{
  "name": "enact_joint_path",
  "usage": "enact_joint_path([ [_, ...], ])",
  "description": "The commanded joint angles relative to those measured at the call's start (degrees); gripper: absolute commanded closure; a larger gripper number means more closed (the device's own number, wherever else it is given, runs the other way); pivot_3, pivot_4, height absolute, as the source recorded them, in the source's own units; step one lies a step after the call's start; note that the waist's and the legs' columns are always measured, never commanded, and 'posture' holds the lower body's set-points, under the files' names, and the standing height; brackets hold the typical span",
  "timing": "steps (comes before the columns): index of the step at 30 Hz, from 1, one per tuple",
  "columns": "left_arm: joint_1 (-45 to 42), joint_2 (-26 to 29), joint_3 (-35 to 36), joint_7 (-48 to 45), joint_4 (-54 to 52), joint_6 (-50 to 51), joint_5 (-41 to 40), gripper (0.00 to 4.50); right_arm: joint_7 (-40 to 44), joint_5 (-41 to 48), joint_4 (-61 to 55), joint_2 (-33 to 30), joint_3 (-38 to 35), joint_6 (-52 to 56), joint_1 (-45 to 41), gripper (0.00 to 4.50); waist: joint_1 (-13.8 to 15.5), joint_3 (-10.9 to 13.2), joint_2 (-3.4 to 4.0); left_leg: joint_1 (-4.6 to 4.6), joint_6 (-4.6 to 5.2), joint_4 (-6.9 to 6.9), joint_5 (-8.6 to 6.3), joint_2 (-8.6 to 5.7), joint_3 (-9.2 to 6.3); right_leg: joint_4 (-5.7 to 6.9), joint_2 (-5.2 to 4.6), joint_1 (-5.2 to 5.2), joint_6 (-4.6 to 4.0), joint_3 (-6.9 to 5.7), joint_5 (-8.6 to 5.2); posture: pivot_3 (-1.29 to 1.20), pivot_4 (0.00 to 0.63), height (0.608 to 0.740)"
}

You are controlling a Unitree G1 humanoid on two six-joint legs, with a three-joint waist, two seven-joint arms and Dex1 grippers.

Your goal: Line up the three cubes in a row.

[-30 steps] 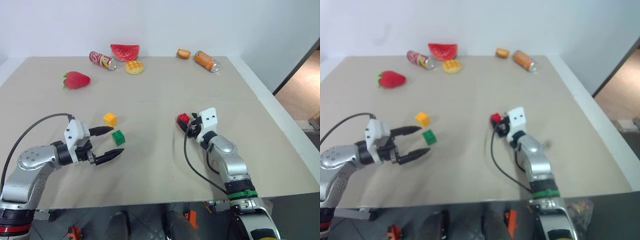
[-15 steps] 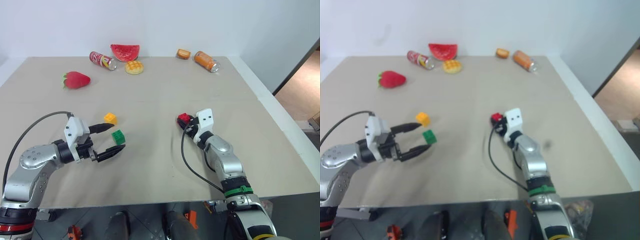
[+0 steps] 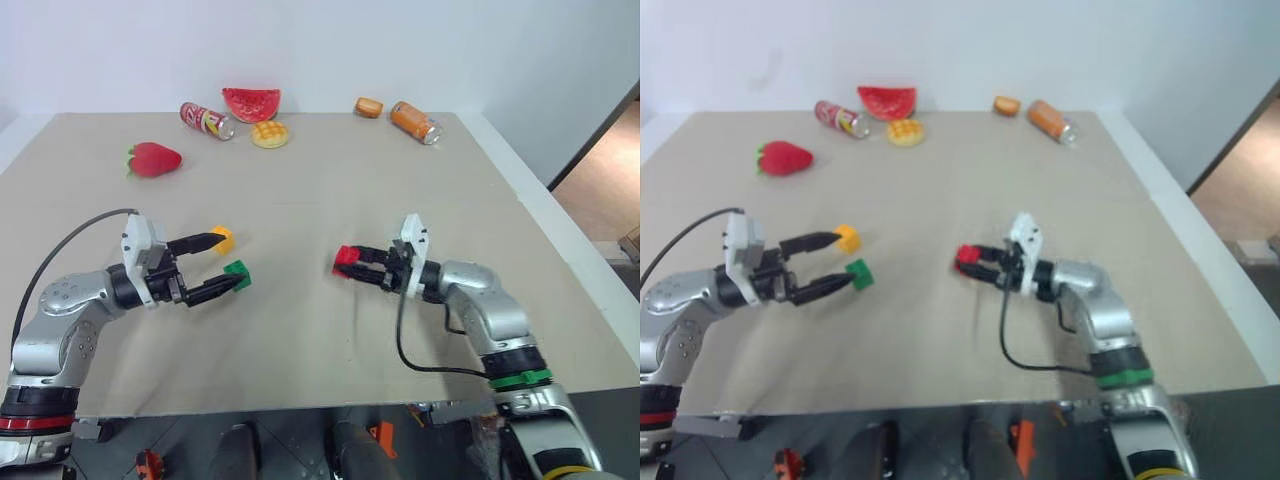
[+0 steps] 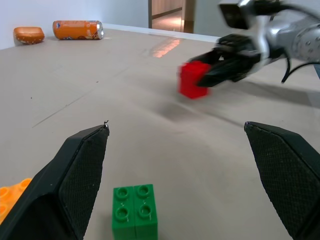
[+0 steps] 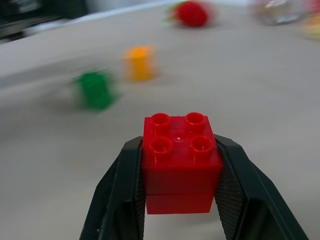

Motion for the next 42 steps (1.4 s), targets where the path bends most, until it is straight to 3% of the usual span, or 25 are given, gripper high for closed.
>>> enact_joint_path([
  [1, -0.25, 0.25, 1.15, -0.47, -0.58, -0.66, -0.27, 0.00, 7.41, 0.08, 0.31, -1.77, 1.97, -1.09, -2.41, 3.26, -0.10, 0.00, 0.00, 0.00, 0.00, 0.00, 0.00, 0.00, 0.01, 0.00, 0.00, -0.02, -0.01, 0.00, 0.01, 0.00, 0.150, 0.740],
  [20, 5.41, 1.77, 5.05, 1.30, -5.94, 1.74, -2.30, 0.00, 16.19, -7.27, 22.52, 1.97, 4.13, -20.43, -9.16, 3.26, -0.04, 0.00, 0.00, 0.00, -0.01, 0.02, 0.00, 0.00, 0.01, 0.02, 0.01, -0.02, -0.01, 0.00, 0.01, 0.00, 0.150, 0.740],
  [29, 4.90, 1.74, 4.73, 1.52, -5.62, 1.89, -1.84, 0.00, 14.47, -9.90, 27.32, 2.42, 4.07, -23.71, -10.38, 3.26, -0.04, 0.00, 0.00, 0.02, -0.01, 0.11, 0.00, 0.00, 0.00, 0.02, 0.00, 0.03, -0.01, 0.00, 0.04, 0.00, 0.150, 0.740],
  [31, 4.74, 1.61, 4.63, 1.67, -5.51, 1.79, -1.65, 0.00, 13.29, -10.21, 28.43, 2.77, 3.76, -24.37, -10.58, 2.23, -0.04, 0.00, 0.00, 0.04, -0.01, 0.13, 0.00, 0.00, 0.00, 0.02, 0.00, 0.04, -0.02, 0.00, 0.06, 0.00, 0.150, 0.740],
  [38, 5.17, 0.92, 4.17, 2.21, -5.42, 1.27, -1.19, 0.00, 13.07, -10.98, 27.48, 1.38, 3.78, -22.47, -9.36, 0.05, -0.03, 0.00, 0.00, 0.04, -0.01, 0.10, 0.00, 0.01, 0.01, 0.03, 0.00, 0.01, -0.03, 0.00, 0.06, 0.00, 0.150, 0.740],
  [42, 5.97, 0.86, 3.01, 1.64, -5.00, 0.90, -0.09, 0.00, 16.22, -10.14, 24.55, -1.64, 3.60, -18.92, -8.71, 0.05, 0.04, 0.00, 0.00, 0.02, -0.01, 0.06, -0.01, 0.00, 0.01, 0.03, 0.00, 0.01, -0.02, 0.00, 0.02, 0.00, 0.150, 0.740],
])
